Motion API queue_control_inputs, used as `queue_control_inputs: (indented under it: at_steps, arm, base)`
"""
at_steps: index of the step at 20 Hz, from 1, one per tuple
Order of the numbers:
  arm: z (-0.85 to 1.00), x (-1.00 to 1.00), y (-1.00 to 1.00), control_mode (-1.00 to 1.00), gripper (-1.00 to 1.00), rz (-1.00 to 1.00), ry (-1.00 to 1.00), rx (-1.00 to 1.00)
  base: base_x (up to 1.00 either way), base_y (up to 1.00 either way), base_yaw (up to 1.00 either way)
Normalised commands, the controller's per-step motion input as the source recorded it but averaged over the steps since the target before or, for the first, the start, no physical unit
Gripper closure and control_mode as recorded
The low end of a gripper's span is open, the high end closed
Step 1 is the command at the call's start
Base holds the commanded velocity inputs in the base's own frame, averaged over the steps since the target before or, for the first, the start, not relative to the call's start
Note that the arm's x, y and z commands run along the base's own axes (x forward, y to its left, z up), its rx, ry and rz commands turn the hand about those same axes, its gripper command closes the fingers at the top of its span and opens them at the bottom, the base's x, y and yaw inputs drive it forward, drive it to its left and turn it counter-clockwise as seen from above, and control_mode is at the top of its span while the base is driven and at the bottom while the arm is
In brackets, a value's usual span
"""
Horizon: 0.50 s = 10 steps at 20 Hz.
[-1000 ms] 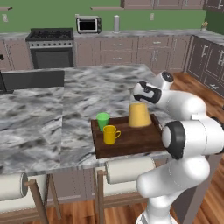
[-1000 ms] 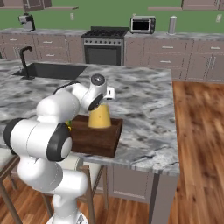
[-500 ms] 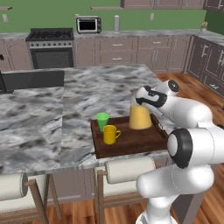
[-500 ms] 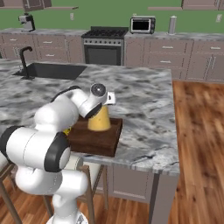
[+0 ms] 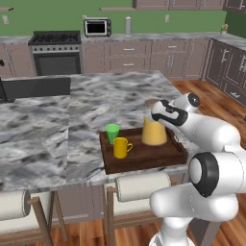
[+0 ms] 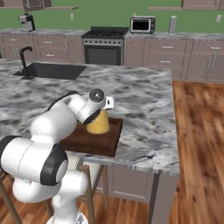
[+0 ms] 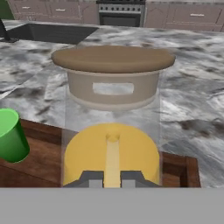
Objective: There is a tray on the dining counter. Grab the cup, mug, and pitcher and place them on the tray. The pitcher may be placed next to the tray if it cannot fit the tray.
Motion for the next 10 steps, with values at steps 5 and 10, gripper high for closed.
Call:
queue_control_inputs:
  at_steps: [5, 10]
  arm:
    - [-0.14, -0.24, 0.00, -1.00, 1.00, 0.00, 0.01, 0.00]
    - [-0.10, -0.09, 0.00, -1.00, 1.00, 0.00, 0.03, 0.00]
  base:
    - [0.00, 0.00, 0.00]
    - [0.00, 0.00, 0.00]
